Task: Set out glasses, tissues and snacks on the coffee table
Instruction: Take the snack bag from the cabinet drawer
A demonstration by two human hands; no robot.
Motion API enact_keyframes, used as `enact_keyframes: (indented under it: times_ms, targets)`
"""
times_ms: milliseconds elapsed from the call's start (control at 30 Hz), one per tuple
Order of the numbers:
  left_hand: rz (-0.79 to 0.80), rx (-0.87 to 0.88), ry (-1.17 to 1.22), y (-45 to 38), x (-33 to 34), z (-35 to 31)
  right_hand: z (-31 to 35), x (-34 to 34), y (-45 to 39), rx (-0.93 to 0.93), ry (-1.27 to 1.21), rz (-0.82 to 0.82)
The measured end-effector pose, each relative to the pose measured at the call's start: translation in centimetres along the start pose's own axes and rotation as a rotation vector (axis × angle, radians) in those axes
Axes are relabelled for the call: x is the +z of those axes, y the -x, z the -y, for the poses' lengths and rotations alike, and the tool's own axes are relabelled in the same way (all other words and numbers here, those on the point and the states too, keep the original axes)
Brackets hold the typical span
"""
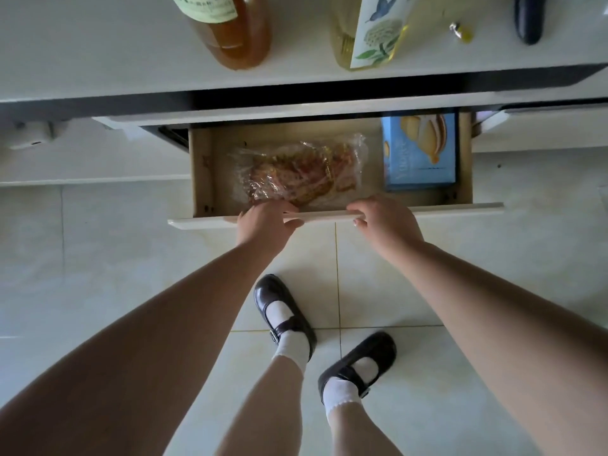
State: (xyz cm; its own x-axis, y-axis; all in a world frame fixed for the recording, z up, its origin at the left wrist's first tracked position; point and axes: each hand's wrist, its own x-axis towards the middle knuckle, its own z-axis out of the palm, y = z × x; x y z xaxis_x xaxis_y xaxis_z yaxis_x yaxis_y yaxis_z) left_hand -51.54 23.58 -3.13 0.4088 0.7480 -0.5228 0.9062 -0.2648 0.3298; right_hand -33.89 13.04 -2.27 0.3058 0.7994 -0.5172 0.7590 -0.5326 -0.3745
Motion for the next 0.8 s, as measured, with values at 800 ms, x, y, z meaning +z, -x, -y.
enact_keyframes:
  times_ms: [800]
  targets:
    - [-0.052,-0.376,0.406,1.8,1.6,2.4,0.5,2.3,-0.3,0.483,-0.68,-0.082]
